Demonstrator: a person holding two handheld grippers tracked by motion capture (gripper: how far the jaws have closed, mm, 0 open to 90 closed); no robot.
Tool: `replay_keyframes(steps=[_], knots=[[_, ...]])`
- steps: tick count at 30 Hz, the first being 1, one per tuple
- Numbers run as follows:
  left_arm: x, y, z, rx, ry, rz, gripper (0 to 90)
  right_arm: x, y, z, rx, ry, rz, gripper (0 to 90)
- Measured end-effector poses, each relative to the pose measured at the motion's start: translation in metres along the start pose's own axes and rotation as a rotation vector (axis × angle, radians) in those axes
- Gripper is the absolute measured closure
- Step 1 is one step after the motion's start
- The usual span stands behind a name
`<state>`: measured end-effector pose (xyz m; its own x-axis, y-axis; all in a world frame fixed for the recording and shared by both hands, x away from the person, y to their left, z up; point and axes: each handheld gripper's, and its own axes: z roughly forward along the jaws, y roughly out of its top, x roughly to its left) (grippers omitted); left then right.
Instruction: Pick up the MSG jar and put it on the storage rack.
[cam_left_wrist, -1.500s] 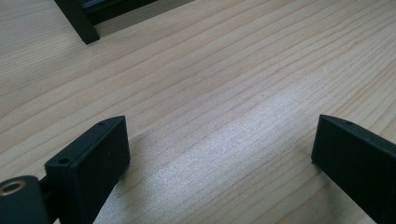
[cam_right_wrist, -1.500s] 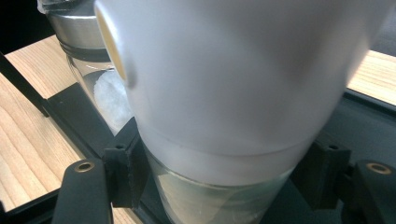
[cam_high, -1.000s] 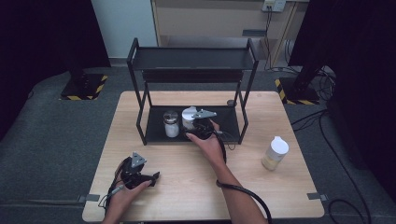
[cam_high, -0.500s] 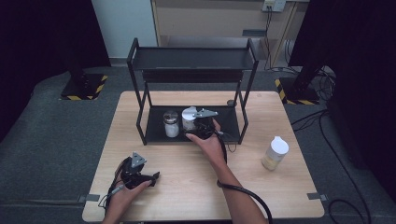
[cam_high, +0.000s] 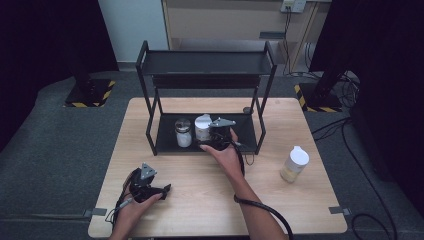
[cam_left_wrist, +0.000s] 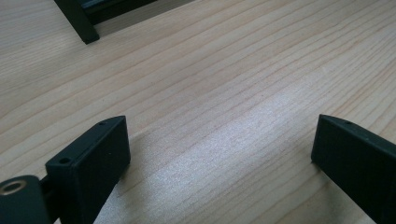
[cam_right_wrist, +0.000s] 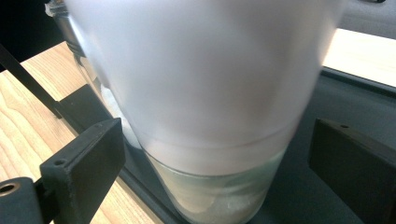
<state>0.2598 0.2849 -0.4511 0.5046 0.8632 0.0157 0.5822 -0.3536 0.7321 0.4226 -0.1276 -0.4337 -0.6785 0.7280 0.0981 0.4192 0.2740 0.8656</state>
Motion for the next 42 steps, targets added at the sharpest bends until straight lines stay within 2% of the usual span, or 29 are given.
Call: replay_keyframes(steps=[15, 26, 42], knots=[[0.0, 0.0, 0.0, 0.0, 0.0, 0.0, 3.4, -0.008, -0.012, -0.015, -0.006, 0.027, 0.006, 4.8], [0.0, 0.0, 0.0, 0.0, 0.0, 0.0, 3.4, -0.008, -0.017, -0.029, -0.018, 0.031, -0.007, 4.8], [0.0, 0.0, 0.0, 0.0, 0.0, 0.0, 3.3, -0.008, -0.036, -0.055, -0.054, 0.048, 0.009, 4.9]])
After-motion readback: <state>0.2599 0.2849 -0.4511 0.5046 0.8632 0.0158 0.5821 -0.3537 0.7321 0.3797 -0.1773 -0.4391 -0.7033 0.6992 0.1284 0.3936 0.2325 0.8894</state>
